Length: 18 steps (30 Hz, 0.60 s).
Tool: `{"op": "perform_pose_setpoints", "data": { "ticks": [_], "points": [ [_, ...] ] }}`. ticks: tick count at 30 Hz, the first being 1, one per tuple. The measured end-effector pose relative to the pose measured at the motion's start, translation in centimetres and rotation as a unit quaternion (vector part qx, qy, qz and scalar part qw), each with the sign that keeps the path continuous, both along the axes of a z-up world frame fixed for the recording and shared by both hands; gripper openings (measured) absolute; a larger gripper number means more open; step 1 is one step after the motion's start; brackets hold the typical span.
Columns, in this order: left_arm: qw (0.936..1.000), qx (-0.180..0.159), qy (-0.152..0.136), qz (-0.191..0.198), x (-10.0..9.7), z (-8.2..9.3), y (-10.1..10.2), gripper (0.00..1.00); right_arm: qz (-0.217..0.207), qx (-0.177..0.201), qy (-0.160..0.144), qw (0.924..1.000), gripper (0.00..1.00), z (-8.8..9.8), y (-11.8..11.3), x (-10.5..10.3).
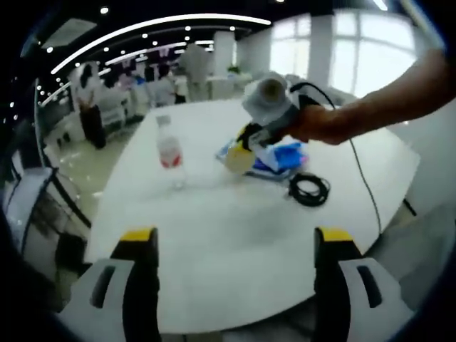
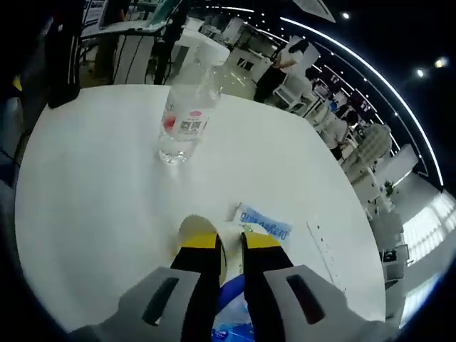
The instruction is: Arrange the tabletop items into an orderly group along one side of the table until the central work area is clear of visible clutter.
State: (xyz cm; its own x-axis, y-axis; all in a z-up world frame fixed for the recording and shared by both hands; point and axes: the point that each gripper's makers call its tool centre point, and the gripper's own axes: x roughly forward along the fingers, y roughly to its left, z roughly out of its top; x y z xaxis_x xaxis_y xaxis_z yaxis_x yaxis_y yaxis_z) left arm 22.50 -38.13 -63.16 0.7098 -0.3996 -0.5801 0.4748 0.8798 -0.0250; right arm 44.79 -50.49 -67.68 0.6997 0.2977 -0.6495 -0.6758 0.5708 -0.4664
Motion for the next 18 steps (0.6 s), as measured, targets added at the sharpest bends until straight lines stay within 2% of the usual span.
{"op": "perform_pose_setpoints", "data": {
  "ticks": [2,4,12,18],
  "points": [
    [1.0,0.0,0.001,0.0,0.0,-0.1,0.0,0.87,-0.009,0.017,-0.002,0.9998,0.01,0.8,0.1,0.1],
    [1.0,-0.001,0.001,0.001,0.0,-0.1,0.0,0.87,-0.015,0.035,0.01,0.9992,0.0,0.5,0.5,0.2],
    [1.0,0.0,0.002,0.003,0.0,-0.1,0.1,0.86,-0.02,0.054,0.016,0.9982,0.0,1.2,2.5,1.0],
    [1.0,0.001,0.003,0.005,0.0,-0.1,0.2,0.86,-0.049,0.102,0.05,0.9923,0.0,0.7,4.6,2.6]
  ]
}}
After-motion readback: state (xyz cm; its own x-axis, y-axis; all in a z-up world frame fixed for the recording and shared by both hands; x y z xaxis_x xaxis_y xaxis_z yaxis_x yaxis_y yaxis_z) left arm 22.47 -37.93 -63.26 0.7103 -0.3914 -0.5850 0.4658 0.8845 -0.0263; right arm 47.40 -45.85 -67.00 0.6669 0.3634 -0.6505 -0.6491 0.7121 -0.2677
